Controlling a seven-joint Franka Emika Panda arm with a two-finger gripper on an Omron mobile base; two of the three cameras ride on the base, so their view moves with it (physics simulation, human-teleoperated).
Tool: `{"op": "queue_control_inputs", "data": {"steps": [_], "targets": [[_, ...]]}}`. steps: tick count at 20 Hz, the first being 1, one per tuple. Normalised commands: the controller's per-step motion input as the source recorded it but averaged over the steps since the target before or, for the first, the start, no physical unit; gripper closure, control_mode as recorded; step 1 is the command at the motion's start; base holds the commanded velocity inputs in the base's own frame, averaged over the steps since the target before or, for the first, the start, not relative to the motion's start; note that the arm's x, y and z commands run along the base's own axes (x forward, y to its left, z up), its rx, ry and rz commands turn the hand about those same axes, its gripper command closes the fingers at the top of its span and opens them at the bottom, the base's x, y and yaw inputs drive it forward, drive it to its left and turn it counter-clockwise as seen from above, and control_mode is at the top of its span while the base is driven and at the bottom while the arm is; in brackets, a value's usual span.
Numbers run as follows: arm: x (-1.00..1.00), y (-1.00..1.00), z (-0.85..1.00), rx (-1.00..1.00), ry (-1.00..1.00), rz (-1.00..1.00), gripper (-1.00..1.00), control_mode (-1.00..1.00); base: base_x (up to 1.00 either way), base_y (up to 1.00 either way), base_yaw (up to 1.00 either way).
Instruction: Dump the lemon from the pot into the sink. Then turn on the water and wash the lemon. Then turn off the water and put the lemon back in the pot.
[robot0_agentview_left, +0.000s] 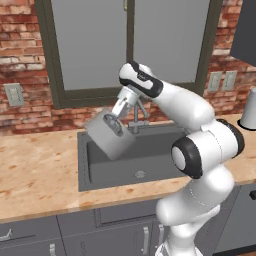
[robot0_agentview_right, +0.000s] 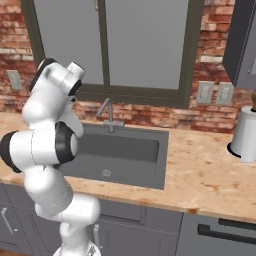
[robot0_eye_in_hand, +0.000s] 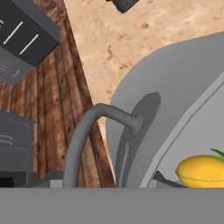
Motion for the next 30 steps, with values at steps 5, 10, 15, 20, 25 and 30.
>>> {"op": "queue_control_inputs", "data": {"steps": [5,10,15,20,25,30], "targets": [[0.54,0.0,0.0,0.2,0.0,0.0,1.0,-1.0,0.0,0.0,0.0],[0.59,0.0,0.0,0.19,0.0,0.0,1.0,-1.0,0.0,0.0,0.0],[0.54,0.0,0.0,0.15,0.0,0.0,1.0,-1.0,0.0,0.0,0.0],[0.21,0.0,0.0,0.15,0.0,0.0,1.0,-1.0,0.0,0.0,0.0],[0.03,0.0,0.04,0.15,0.0,0.0,1.0,-1.0,0.0,0.0,0.0],[0.09,-0.01,0.16,0.18,0.0,0.0,1.0,-1.0,0.0,0.0,0.0]]}}
